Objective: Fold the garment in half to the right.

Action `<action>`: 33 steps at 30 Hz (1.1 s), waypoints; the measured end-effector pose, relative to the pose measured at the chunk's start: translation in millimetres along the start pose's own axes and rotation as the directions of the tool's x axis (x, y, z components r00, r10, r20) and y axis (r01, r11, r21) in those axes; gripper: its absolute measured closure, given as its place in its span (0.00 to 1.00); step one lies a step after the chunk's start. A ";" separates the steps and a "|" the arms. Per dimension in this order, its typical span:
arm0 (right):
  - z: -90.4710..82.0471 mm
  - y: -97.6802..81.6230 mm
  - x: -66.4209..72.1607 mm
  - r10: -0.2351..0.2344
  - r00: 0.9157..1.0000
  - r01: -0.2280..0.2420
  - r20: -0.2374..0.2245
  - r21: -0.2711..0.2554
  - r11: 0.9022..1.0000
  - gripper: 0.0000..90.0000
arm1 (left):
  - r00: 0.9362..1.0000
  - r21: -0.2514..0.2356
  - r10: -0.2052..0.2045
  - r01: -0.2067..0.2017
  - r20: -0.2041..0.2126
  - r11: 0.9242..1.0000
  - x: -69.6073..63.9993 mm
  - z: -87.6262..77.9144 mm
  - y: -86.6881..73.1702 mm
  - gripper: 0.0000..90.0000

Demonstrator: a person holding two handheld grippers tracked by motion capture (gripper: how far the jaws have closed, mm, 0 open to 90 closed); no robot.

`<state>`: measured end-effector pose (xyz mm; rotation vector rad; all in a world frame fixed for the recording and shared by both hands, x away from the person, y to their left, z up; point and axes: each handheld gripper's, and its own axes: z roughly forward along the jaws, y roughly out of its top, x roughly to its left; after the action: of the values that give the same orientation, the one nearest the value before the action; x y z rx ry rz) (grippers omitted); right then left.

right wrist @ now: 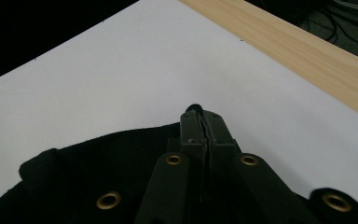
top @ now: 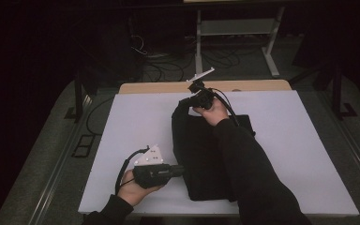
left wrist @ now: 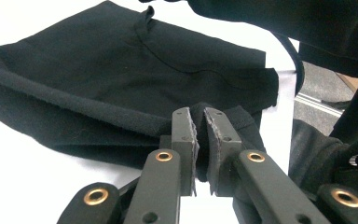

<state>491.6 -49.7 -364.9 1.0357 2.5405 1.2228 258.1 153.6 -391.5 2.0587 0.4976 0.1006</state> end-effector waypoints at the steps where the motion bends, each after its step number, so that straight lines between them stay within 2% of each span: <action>1: -1.4 -0.8 -1.0 0.006 1.000 -0.006 0.001 -0.001 1.000 0.96 | 1.000 0.001 0.000 0.000 0.002 1.000 0.0 1.1 1.0 0.90; 17: -22.0 -15.5 -20.6 0.041 0.999 -0.040 0.028 -0.025 0.999 0.96 | 0.999 -0.012 0.023 -0.023 0.048 1.000 -7.9 26.4 19.4 0.90; 33: -47.0 -37.8 -40.7 0.100 0.994 -0.098 0.051 -0.048 0.994 0.96 | 0.996 -0.025 0.033 -0.031 0.087 0.999 -16.3 55.4 36.5 0.90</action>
<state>483.8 -122.0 -368.2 1.1807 2.4370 1.2533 269.3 86.3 -387.3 2.0388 0.4073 0.0353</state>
